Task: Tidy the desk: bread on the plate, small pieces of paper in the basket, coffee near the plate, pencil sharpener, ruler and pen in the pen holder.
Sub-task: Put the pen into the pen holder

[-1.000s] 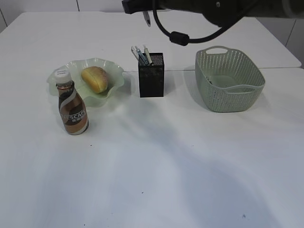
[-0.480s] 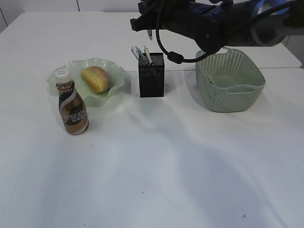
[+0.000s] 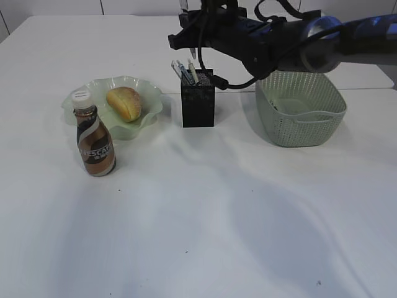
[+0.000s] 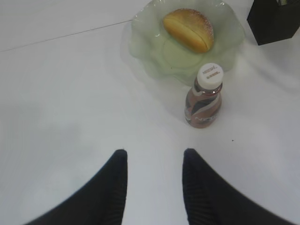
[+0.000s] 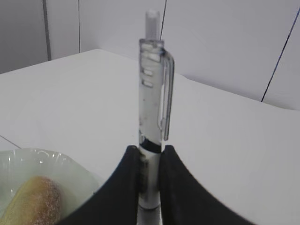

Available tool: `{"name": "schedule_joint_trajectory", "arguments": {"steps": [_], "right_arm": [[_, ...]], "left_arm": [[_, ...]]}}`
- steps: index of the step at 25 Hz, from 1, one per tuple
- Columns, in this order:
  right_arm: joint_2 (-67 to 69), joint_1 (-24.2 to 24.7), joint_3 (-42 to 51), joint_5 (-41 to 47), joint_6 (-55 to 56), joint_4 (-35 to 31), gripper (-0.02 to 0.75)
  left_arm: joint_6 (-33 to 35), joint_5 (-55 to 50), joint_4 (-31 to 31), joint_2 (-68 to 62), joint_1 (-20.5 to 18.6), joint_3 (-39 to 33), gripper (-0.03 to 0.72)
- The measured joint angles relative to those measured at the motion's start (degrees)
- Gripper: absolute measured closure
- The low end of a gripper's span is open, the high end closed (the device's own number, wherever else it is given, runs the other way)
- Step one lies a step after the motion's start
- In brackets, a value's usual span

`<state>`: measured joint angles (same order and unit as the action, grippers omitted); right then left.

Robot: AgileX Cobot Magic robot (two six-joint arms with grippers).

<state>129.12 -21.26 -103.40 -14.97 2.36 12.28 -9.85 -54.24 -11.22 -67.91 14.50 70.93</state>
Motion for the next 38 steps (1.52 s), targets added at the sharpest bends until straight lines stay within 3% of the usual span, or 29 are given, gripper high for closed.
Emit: {"name": "schedule_joint_trajectory", "arguments": {"steps": [38], "right_arm": [[6.97, 2.3, -0.89, 6.29, 0.13, -0.13, 0.647]], "left_arm": [[0.0, 4.53, 0.0, 0.0, 0.0, 0.0, 0.414]]}}
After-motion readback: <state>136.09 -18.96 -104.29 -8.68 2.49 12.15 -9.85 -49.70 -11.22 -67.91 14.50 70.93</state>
